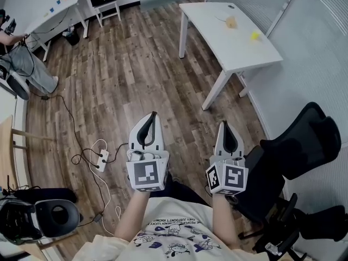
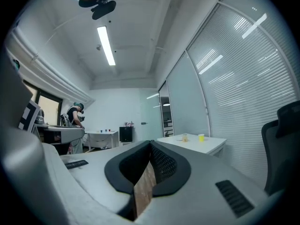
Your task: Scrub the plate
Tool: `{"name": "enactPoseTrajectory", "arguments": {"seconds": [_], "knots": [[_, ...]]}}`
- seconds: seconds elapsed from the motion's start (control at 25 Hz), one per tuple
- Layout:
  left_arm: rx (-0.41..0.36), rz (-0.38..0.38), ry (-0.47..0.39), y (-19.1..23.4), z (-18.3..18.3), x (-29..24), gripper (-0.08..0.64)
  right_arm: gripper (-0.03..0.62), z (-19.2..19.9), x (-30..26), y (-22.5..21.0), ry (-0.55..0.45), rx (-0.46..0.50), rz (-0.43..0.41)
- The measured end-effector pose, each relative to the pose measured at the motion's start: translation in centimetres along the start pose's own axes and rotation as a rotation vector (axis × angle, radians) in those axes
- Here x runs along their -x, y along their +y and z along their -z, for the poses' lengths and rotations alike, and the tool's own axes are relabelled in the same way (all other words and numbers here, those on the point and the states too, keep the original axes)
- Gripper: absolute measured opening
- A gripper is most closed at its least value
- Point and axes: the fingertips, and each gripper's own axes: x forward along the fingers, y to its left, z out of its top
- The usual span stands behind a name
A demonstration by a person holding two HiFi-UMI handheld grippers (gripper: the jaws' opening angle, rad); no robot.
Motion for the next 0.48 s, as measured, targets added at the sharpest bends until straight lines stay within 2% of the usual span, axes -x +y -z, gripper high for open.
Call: {"name": "enactPoseTrajectory", "arguments": {"seconds": [0.24, 0.48], "knots": [[-0.002, -0.032, 0.007, 0.9, 1.0, -1.0, 0.031, -0.002, 0.7, -1.7, 0.0, 0.012, 0.005, -0.025], [-0.004, -0.026, 0.013, 2.2, 1.2, -4.7, 0.031, 0.0, 1.2, -5.7, 0.2, 0.016, 0.01, -0.033]]}}
